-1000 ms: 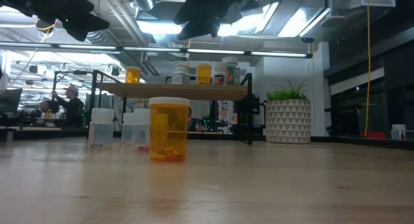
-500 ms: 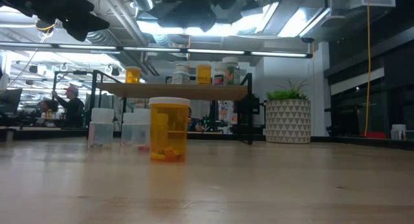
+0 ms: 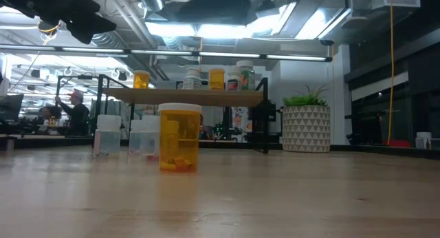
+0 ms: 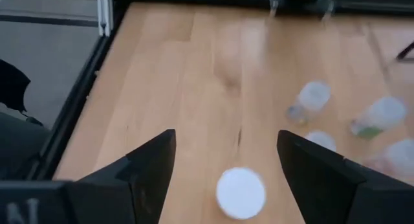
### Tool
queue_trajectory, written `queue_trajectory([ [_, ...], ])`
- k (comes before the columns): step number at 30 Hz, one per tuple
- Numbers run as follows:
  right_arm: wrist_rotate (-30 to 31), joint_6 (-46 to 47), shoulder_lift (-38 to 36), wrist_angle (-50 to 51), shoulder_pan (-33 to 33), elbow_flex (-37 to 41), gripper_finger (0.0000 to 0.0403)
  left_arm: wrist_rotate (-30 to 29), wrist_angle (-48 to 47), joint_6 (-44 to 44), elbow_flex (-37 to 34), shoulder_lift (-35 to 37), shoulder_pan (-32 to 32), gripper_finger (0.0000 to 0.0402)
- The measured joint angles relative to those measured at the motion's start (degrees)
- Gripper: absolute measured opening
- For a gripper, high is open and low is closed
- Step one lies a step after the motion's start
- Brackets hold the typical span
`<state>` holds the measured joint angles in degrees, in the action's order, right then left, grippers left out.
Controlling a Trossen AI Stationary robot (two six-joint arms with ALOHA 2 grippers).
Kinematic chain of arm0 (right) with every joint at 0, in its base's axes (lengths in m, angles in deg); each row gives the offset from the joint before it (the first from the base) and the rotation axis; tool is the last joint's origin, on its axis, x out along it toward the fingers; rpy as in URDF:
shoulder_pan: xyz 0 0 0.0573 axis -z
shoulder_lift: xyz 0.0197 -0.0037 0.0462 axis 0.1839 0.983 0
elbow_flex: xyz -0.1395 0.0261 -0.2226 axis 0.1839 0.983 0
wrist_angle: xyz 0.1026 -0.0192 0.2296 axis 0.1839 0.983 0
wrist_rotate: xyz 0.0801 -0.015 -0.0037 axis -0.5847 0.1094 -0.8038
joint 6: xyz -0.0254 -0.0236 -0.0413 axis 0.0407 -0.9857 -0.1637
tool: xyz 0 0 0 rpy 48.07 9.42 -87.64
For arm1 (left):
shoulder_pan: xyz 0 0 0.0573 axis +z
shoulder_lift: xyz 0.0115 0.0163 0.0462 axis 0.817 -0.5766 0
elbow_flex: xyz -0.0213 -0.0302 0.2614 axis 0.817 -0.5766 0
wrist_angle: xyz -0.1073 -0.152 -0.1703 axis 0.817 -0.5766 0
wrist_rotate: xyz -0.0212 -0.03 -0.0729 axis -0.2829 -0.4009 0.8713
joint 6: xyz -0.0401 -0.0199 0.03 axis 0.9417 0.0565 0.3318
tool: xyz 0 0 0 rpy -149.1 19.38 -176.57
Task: Pick and place medicine bottles onto shelf by color
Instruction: Put the orange pill bottle on the shelf
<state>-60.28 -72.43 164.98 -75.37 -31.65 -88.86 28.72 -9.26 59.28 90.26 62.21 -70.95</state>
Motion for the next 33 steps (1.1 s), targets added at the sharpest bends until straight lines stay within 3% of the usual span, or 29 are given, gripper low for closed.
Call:
queue_trajectory([
  [7, 0.2, 2.9, 4.9, -2.7, -0.3, 0.1, 0.0271, 0.0, 0.0, 0.0, 0.0, 0.0, 0.0, 0.0243],
  [27, -0.4, 8.5, 5.3, -3.1, 0.4, 0.1, 0.0272, 0.0, 0.0, 0.0, 0.0, 0.0, 0.0, 0.0243],
  [33, 0.4, 9.8, 5.3, 0.3, 0.5, 0.1, 0.0302, 0.0, 0.0, 0.0, 0.0, 0.0, 0.0, 0.0243],
])
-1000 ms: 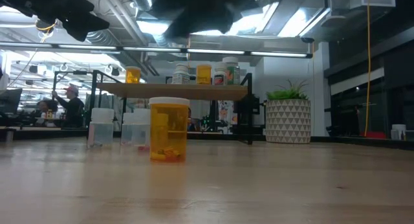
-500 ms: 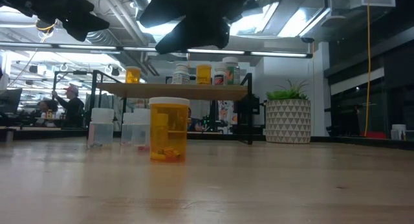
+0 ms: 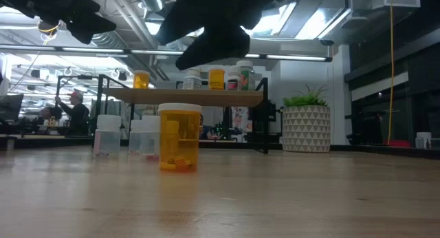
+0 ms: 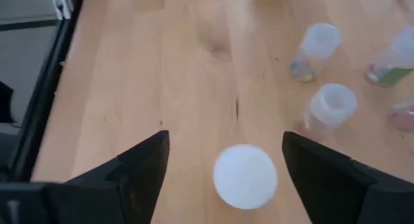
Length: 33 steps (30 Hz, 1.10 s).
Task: Pick and place medicine bottles onto shelf by color
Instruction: Put the orange pill bottle on the shelf
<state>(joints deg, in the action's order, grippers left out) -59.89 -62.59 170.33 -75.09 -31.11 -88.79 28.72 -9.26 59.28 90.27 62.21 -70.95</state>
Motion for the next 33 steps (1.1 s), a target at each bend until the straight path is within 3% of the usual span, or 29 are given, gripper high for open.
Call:
queue_trajectory([
  [6, 2.9, -0.1, 0.0, 1.3, 0.0, 0.0, 0.0331, 0.0, 0.0, 0.0, 0.0, 0.0, 0.0, 0.0243],
  [33, 3.9, -4.8, 6.9, 1.2, 0.0, -0.1, 0.0332, 0.0, 0.0, 0.0, 0.0, 0.0, 0.0, 0.0243],
])
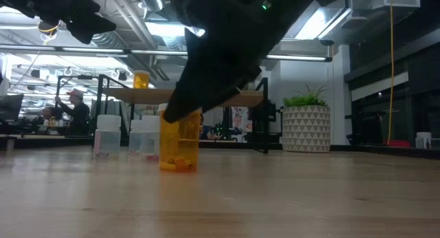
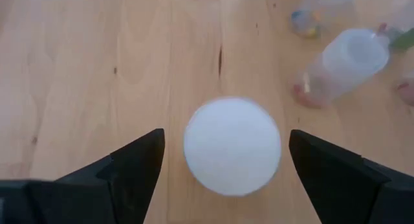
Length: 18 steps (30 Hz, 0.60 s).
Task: Pick and place medicine bottles onto shelf by color
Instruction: Put the orange pill bottle on the shelf
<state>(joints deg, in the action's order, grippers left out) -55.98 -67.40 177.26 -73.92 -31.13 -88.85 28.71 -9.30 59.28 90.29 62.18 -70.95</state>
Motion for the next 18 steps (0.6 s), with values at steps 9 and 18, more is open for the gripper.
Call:
queue_trajectory([
  [9, 0.3, 0.0, 0.3, -0.5, 0.3, 0.0, 0.0332, 0.0, -1.6, 0.0, 0.0, 0.0, 0.0, 0.0243],
  [18, -1.0, 0.0, 0.3, -0.9, 1.0, 0.0, 0.0324, 0.0, -1.8, 0.0, 0.0, 0.0, 0.0, 0.0243],
])
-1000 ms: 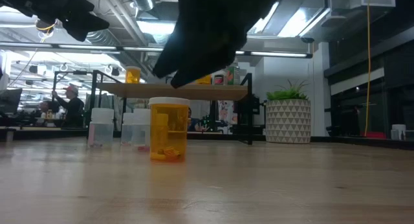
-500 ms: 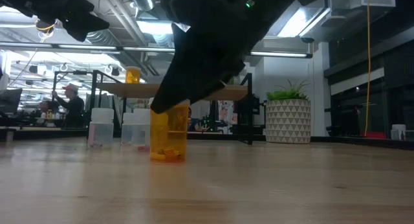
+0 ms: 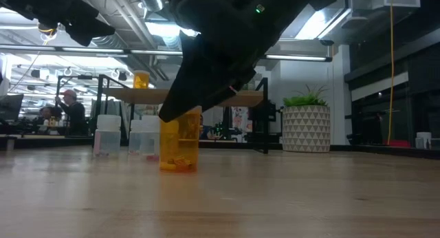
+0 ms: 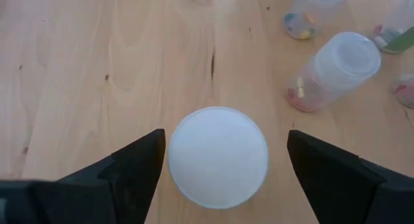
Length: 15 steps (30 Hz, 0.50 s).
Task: Pick and place medicine bottles onto shelf by color
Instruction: Put the orange pill bottle on the shelf
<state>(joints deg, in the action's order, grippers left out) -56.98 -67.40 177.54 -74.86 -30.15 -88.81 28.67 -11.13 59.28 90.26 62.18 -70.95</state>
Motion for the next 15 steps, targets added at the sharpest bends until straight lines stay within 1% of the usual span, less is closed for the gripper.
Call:
queue_trajectory([
  [8, -0.4, 0.2, 0.5, -0.2, 0.0, 0.0, 0.0299, 0.0, -0.3, 0.0, 0.0, 0.0, 0.0, 0.0243],
  [12, -2.0, 0.6, 2.1, -0.7, 0.0, 0.0, 0.029, 0.0, -0.3, 0.0, 0.0, 0.0, 0.0, 0.0243],
  [15, -2.1, 1.7, 2.8, -1.2, 0.0, 0.0, 0.0284, 0.0, -0.5, 0.1, 0.0, 0.0, 0.0, 0.0243],
])
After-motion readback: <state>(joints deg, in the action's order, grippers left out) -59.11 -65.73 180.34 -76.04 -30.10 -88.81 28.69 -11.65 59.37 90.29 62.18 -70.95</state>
